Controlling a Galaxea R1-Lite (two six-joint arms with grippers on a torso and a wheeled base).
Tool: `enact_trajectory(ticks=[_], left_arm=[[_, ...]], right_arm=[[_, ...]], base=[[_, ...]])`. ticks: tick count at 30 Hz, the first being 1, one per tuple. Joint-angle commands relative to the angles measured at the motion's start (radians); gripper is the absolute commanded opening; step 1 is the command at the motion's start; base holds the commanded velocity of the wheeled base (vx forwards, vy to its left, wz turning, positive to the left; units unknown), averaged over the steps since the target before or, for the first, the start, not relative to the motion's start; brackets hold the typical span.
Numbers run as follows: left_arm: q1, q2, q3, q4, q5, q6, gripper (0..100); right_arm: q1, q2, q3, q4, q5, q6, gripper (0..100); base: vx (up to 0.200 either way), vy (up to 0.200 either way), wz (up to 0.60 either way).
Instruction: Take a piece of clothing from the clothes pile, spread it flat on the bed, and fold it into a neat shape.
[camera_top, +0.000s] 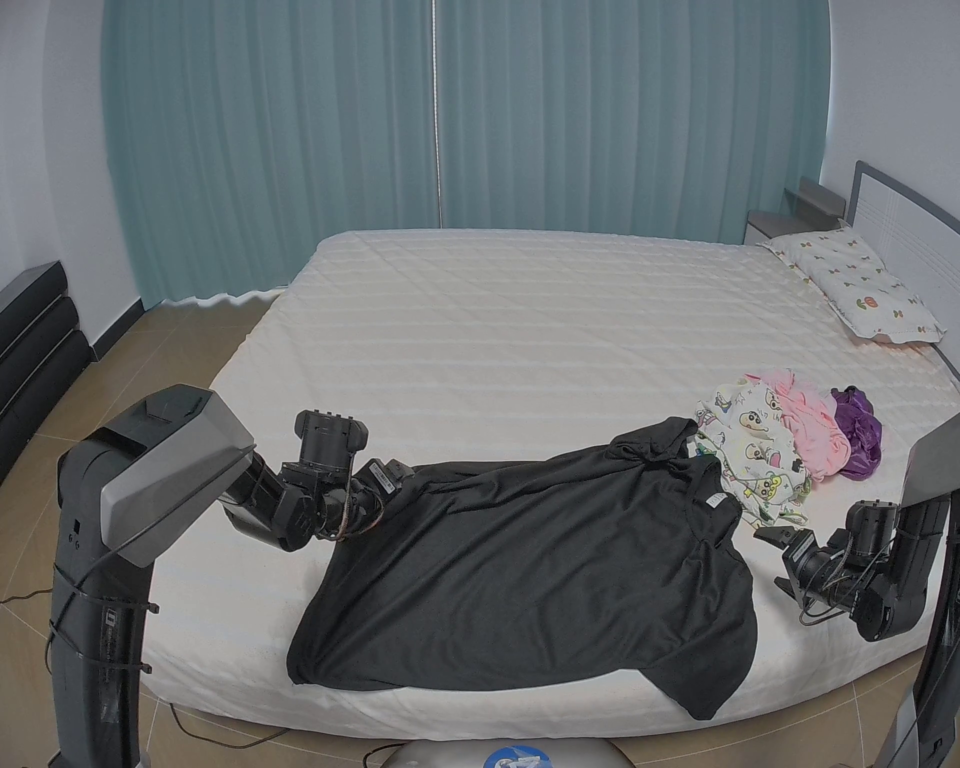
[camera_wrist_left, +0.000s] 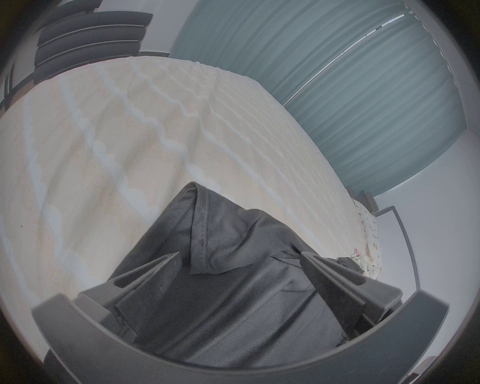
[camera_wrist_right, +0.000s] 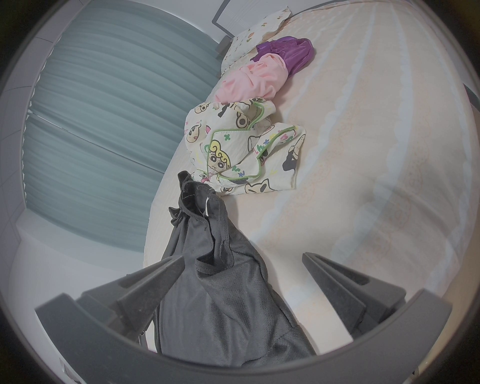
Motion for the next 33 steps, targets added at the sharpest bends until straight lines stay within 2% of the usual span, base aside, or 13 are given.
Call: enact_trajectory(ticks=[1,11,12,21,29,33], left_arm=[[-0.003,0.021,-0.005,0.000,0.003,0.009,100],[-0.017,0.090,-0.085,0.017,0.038,0.025,100],[-0.017,0.090,-0.087,0.023,0.038,0.025,0],[0.005,0.055,-0.120,0.037,0.078,0.023,0],[0.084,0.064,-0.262,0.087,0.096,0.026,0],[0.124,0.121,-0.396,0.155,0.096,0.026,0]], right_arm=[[0.001,0.004,-0.002,0.000,0.000,0.000,100],[0.011,0.008,0.006,-0.012,-0.006,0.000,100],[0.011,0.015,0.007,-0.023,-0.006,0.000,100],[0.013,0.041,0.041,-0.106,-0.006,-0.004,100],[0.013,0.041,0.043,-0.106,-0.006,-0.006,100],[0.013,0.041,0.043,-0.106,-0.006,-0.006,100]], base=[[0.000,0.000,0.00],[0.000,0.000,0.00],[0.000,0.000,0.00],[0.000,0.000,0.00],[0.000,0.000,0.00],[0.000,0.000,0.00]])
